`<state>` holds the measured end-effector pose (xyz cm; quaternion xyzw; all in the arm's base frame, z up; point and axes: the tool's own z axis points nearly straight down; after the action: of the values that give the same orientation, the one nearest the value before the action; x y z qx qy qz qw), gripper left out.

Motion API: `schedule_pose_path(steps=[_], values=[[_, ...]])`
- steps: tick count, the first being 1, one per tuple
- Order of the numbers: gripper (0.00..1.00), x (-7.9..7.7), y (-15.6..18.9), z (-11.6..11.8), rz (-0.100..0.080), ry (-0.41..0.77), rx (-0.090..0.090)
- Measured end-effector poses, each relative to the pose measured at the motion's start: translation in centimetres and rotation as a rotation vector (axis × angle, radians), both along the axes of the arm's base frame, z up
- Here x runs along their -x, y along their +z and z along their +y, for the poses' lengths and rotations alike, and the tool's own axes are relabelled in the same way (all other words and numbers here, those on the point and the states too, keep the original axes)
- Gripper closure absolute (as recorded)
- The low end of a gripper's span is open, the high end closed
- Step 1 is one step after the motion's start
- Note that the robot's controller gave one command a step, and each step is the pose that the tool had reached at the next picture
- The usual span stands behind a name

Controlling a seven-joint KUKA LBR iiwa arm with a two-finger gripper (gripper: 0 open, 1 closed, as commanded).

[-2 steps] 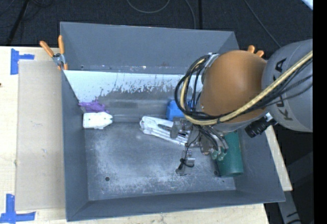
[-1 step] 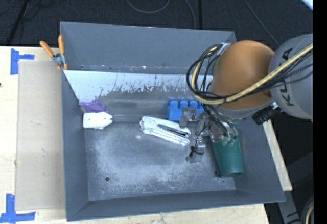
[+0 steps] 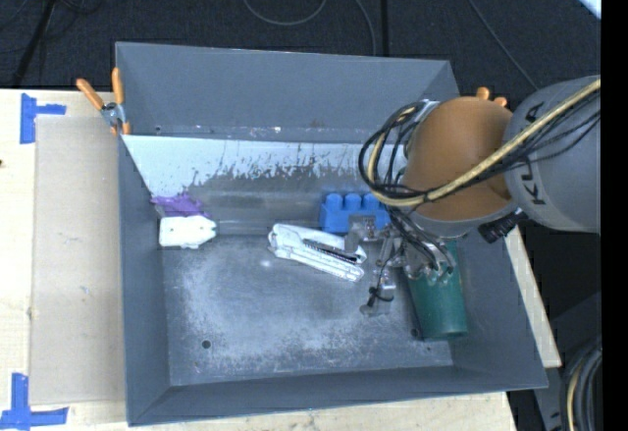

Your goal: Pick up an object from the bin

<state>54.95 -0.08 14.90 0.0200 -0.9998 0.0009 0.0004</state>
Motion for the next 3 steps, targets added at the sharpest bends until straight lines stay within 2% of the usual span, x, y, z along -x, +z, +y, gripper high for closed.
schedule_pose_path(steps=[1,2,3], values=[[0.00,-5.0,-6.6,0.6,-0.003,-0.015,-0.003],[0.00,-5.0,-7.0,0.8,0.005,-0.018,-0.004],[1.00,-6.3,-6.5,0.5,-0.009,-0.078,-0.003]])
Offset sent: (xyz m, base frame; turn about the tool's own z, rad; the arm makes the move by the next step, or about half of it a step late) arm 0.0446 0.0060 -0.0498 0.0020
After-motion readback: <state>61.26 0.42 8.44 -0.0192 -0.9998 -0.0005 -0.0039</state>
